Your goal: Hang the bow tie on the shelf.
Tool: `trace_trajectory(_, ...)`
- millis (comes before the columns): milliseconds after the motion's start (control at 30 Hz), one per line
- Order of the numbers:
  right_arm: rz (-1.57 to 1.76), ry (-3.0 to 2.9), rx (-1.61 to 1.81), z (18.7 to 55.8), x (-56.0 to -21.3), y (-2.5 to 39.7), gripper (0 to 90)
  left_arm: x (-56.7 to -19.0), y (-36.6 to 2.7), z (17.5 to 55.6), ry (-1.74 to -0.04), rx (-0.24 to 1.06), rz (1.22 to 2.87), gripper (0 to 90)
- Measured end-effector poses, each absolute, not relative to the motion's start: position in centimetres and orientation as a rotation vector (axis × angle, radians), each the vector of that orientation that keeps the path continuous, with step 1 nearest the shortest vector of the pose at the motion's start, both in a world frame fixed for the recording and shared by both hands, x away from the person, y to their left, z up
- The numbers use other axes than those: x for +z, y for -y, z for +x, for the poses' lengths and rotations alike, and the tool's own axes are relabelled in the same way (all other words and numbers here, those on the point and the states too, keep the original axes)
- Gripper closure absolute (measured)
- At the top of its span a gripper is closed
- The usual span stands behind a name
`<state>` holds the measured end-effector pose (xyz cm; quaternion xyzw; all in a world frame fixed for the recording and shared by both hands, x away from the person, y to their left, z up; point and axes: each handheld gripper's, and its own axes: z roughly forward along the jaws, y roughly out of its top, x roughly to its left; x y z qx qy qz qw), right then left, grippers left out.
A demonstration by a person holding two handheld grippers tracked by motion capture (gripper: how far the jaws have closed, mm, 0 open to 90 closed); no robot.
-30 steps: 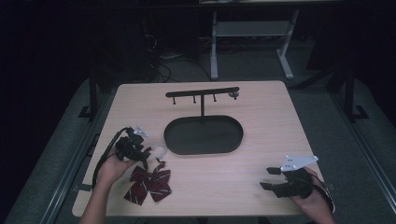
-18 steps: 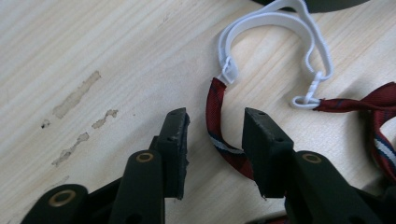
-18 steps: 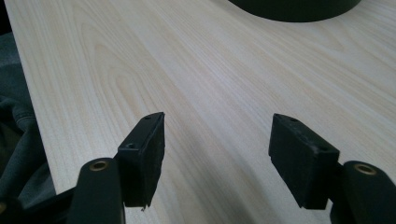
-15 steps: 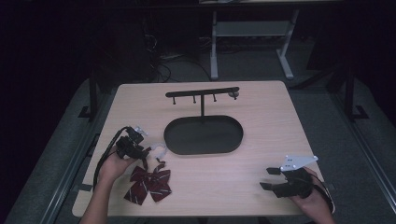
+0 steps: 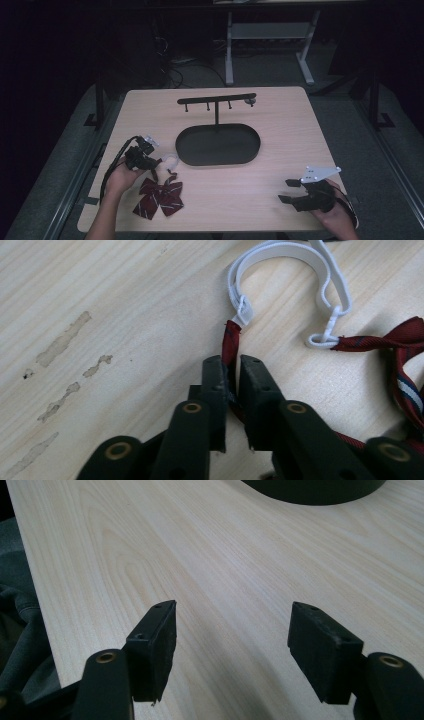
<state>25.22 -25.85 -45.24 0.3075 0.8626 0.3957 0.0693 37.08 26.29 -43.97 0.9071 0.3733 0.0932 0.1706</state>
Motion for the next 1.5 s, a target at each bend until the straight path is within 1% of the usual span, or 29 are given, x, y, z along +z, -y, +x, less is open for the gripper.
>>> trace_trajectory(267,0.922,-2.596,1.2,25.3,-45.3,25.9,35.6,-44.0,-26.2,37.0,-1.04,0.249,2.589,89.3)
trace_trajectory(367,0.921,-2.598,1.195,25.3,-45.3,25.9,35.6,-43.9,-26.4,37.0,-1.024,0.237,2.605,89.7)
trace_trajectory(533,0.919,-2.597,1.196,25.3,-45.3,25.9,35.6,-43.4,-26.5,36.7,-1.025,0.238,2.566,89.8)
trace_trajectory(600,0.923,-2.594,1.194,25.3,-45.3,26.0,35.6,-43.1,-26.5,36.7,-1.003,0.226,2.594,89.7)
trace_trajectory(867,0.943,-2.577,1.208,25.5,-45.2,26.4,35.6,-41.3,-26.0,36.0,-0.944,0.217,2.587,89.6)
trace_trajectory(1500,0.94,-2.575,1.209,25.5,-45.3,26.5,35.6,-38.0,-24.4,34.4,-0.783,0.248,2.688,89.6)
